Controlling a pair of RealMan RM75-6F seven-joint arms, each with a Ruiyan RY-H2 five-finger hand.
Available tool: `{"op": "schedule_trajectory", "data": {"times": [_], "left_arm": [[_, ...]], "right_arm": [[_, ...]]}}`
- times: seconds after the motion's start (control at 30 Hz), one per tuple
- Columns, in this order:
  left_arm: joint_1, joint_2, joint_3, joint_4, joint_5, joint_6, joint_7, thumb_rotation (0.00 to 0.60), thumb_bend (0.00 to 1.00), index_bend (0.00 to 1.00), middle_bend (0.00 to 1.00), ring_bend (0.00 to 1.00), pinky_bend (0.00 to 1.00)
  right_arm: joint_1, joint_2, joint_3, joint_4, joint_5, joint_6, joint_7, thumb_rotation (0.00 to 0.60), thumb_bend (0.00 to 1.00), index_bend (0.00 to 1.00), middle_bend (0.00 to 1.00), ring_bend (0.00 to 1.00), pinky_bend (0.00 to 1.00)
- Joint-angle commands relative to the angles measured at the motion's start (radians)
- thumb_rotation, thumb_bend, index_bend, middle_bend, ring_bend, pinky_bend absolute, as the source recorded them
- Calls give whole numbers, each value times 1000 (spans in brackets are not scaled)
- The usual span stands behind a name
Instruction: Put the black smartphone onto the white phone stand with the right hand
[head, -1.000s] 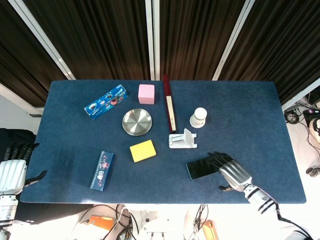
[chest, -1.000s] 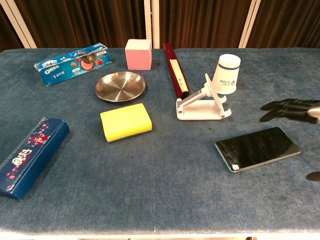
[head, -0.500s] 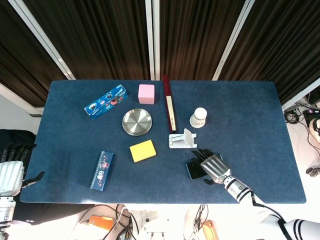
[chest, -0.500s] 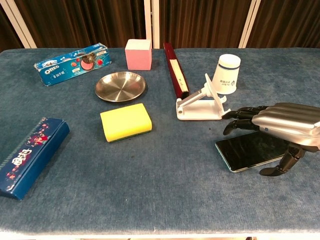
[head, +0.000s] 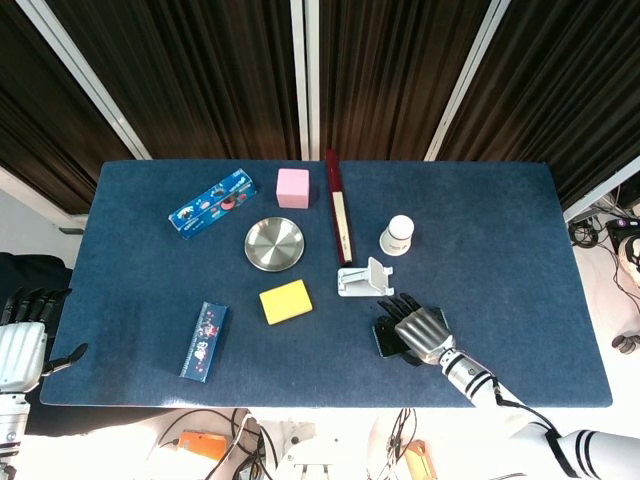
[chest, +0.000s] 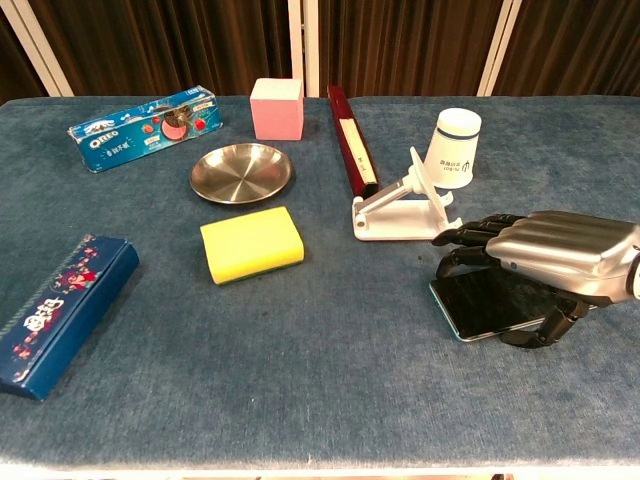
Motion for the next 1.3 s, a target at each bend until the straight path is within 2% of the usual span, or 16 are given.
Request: {"op": "schedule_trajectory", "data": {"times": [0.03,0.17,0.37,0.6,0.73,0.83,1.0,1.17,1.3], "left_arm": [[1,0,0,1,1,0,0,600,91,167,187,109,0],[1,0,0,2,1,0,-1,600,91,167,187,110,0],[1,2,0,-1,3,0,-1,600,91,168,187,110,0],[0,1,1,-3,6,-1,1,600,91,167,187,110,0],[2,3,2,-6,8,2,3,600,91,167,187,110,0],[5,4,2,-7,6,4,2,600,91,167,187,110,0],[9,4,5,-5,6,6,-3,600,91,167,187,110,0],[12,7,4,-5,5,8,-4,600,91,167,187,110,0],[10,8,3,-9,8,8,-1,600,91,167,187,109,0]], "right_arm": [[-1,-5,-2,1,7,9,11,600,479,353,78,0,87],[-12,-10,-2,8,-5,42,65,600,482,420,79,0,87],[-26,-3,-8,24,-43,72,215,600,485,450,92,0,87],[-30,-17,-32,89,-138,109,411,600,486,469,240,8,87],[-18,-29,-50,129,-199,125,492,600,491,510,315,81,99],[-13,-41,-61,163,-247,156,543,600,507,551,371,158,150],[-2,-69,-78,236,-332,231,657,600,543,642,473,324,386],[21,-76,-99,314,-430,328,788,600,545,679,497,348,428],[17,-77,-95,354,-462,422,851,600,546,705,518,371,469]]}}
